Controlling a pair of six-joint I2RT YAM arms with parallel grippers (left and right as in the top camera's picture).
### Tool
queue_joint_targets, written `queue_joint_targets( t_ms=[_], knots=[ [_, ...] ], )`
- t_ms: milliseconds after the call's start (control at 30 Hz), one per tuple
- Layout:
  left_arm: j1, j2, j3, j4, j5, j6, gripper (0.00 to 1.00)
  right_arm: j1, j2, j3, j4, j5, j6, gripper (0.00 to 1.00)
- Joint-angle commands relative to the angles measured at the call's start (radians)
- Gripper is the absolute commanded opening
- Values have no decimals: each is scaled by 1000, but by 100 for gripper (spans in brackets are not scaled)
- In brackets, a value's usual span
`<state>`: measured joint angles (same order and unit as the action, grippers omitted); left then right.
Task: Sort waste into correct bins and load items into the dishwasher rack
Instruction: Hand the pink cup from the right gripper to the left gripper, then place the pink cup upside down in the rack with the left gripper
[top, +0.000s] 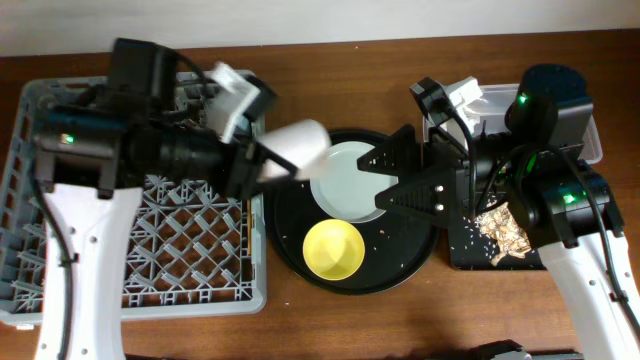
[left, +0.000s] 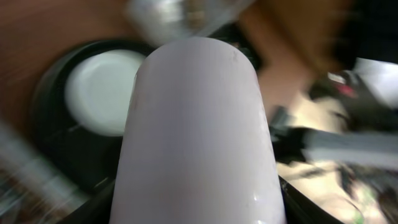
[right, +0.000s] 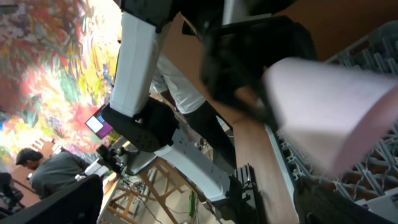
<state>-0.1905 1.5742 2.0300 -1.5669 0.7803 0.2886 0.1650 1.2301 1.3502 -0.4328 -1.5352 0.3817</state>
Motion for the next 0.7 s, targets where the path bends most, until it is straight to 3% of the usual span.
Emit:
queue_joint_targets(
  t_ms=[0, 33, 167, 433, 667],
  knots=[
    [77, -11, 0, 2, -602, -294, 55, -2, -4, 0, 3, 29, -7, 99],
    [79, -11, -2, 2, -695, -356, 55, -2, 0, -2, 3, 31, -7, 99],
    [78, -6, -151, 93, -725, -426, 55, -2, 9, -2, 3, 31, -7, 99],
    [78, 7, -632, 565, -727, -457, 55, -2, 9, -2, 3, 31, -7, 99],
    [78, 43, -725, 707, -781, -457, 55, -2, 12, -2, 3, 31, -7, 99]
  ],
)
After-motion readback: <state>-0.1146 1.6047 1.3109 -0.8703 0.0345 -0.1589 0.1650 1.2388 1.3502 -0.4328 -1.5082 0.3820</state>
